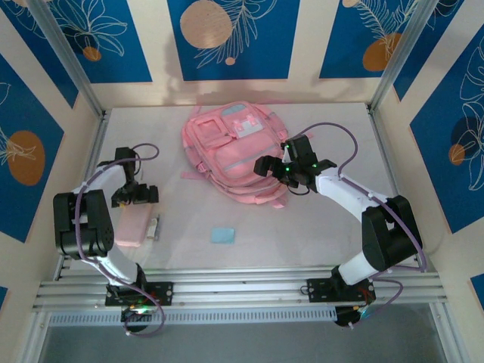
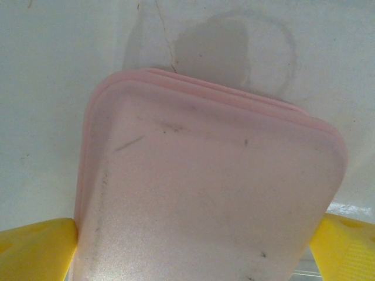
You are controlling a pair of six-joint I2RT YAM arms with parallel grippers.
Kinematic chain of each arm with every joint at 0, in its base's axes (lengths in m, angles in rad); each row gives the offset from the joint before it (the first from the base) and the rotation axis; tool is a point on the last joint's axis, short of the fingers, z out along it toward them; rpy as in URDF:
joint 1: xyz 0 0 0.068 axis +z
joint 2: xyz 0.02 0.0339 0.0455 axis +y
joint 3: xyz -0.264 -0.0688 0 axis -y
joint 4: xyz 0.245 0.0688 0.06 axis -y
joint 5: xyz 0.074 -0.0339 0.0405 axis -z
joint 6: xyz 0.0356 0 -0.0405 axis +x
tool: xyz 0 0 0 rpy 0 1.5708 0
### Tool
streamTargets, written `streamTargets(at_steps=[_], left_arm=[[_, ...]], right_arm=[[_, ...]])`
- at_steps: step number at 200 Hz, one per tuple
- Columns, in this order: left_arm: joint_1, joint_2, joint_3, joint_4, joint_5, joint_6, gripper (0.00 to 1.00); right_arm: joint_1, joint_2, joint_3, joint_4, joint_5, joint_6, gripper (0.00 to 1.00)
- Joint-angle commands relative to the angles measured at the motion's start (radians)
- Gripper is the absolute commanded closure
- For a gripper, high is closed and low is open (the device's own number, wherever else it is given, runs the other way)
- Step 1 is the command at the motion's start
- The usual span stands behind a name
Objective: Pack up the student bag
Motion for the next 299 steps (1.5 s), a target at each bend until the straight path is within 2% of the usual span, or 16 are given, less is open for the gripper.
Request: streamTargets(at_steps=[1, 52, 117, 143, 188, 233, 299], left_arm=[[-0.009, 0.061, -0.025, 0.023, 0.036, 0.015, 0.02], [-0.009, 0.054, 0.02, 0.028, 0.051, -0.005, 0.23], [-0.011, 0.055, 0.172, 0.035, 0.195, -0.106, 0.25], [-0.014, 0.081, 0.202, 0.01, 0.168, -0.088, 0.19], [-0.013, 0.013, 0.126, -0.028, 0.074, 0.009, 0.0], [-0.007, 0.009, 0.091, -0.057, 0.037, 0.102, 0.0], [0.019, 0.097, 0.089, -0.04, 0.005, 0.134, 0.0]], right_arm=[[-0.006, -0.03, -0.01, 0.01, -0.011, 0.006, 0.01], [-0.005, -0.041, -0.021, 0.026, -0.031, 0.007, 0.01], [0.073, -0.004, -0.004, 0.098, -0.129, -0.054, 0.0], [0.12, 0.032, 0.028, 0.086, -0.121, -0.064, 0.0], [0.151, 0.06, 0.049, 0.072, -0.123, -0.051, 0.0], [0.154, 0.07, 0.063, 0.067, -0.117, -0.045, 0.01], [0.152, 0.055, 0.054, 0.071, -0.093, -0.042, 0.01]])
